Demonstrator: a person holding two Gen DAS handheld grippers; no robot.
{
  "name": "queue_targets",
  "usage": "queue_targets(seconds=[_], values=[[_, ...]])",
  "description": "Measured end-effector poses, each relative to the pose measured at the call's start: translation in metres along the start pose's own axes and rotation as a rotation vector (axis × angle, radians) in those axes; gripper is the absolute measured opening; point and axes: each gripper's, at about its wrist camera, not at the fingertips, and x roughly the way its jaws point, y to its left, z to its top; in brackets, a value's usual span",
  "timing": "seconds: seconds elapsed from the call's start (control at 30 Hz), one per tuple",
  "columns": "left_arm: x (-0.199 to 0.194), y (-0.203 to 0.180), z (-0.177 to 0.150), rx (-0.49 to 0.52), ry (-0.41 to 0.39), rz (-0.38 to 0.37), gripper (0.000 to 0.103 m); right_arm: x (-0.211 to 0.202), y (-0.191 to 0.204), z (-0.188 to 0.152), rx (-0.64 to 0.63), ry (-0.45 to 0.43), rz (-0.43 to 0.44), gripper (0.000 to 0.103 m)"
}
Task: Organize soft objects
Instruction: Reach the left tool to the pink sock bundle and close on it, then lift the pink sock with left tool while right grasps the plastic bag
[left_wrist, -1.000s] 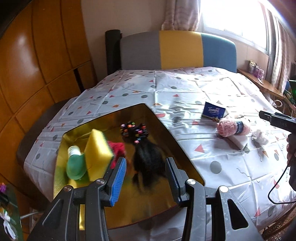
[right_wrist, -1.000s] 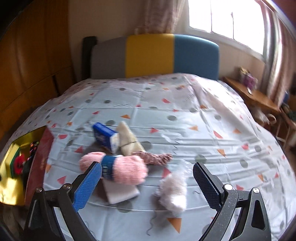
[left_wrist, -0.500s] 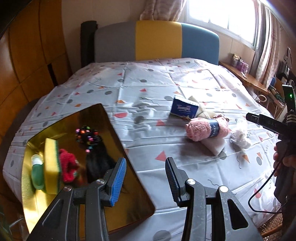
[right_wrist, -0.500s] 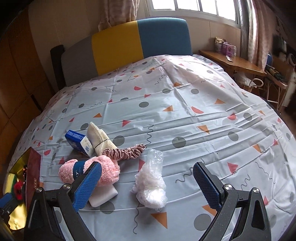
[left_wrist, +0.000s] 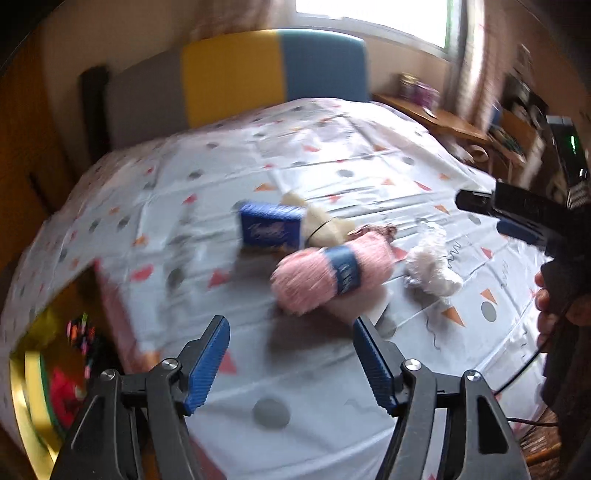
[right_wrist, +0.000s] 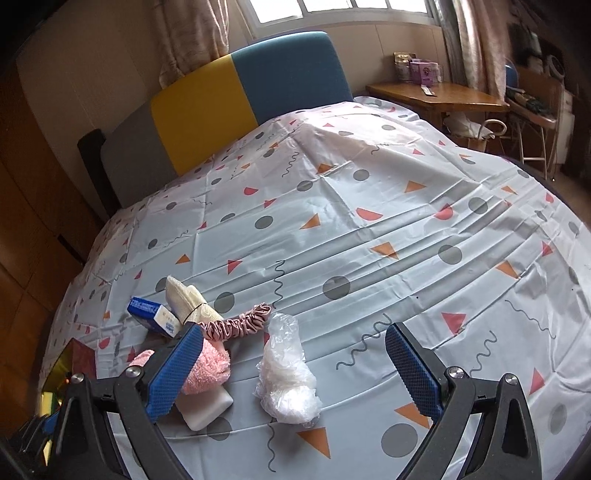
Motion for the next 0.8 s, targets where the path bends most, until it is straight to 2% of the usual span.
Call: queue_targets(seconds=[0.17, 0.4, 0.6, 0.67, 0.73, 0.8], values=[[0.030, -0.032, 0.021, 0.181, 0.010, 0.004, 0.070, -0.003, -0.006, 0.004, 0.030, -0.005, 0.011, 0.100], [0.070, -0.052, 0.034, 0.326, 0.061, -0.008, 0.072, 0.000, -0.020, 0.008, 0.099, 0.017, 0.036, 0.100], [0.091, -0.056, 0.042, 0.324, 0.059, -0.034, 0.070, 0.007, -0.022, 0.007, 0.113, 0.046, 0.040, 0.100], [0.092, -0.054, 0.043, 0.301, 0.044, -0.047, 0.054, 0.008, -0.020, 0.006, 0.105, 0.049, 0.037, 0.100], [0.087, -0.046, 0.046, 0.238, 0.034, -0.103, 0.046, 0.008, -0.019, 0.005, 0.093, 0.047, 0.029, 0.100], [0.076, -0.039, 0.043, 0.181, 0.024, -0.128, 0.045, 0.008, -0.019, 0.005, 0.085, 0.041, 0.023, 0.100]])
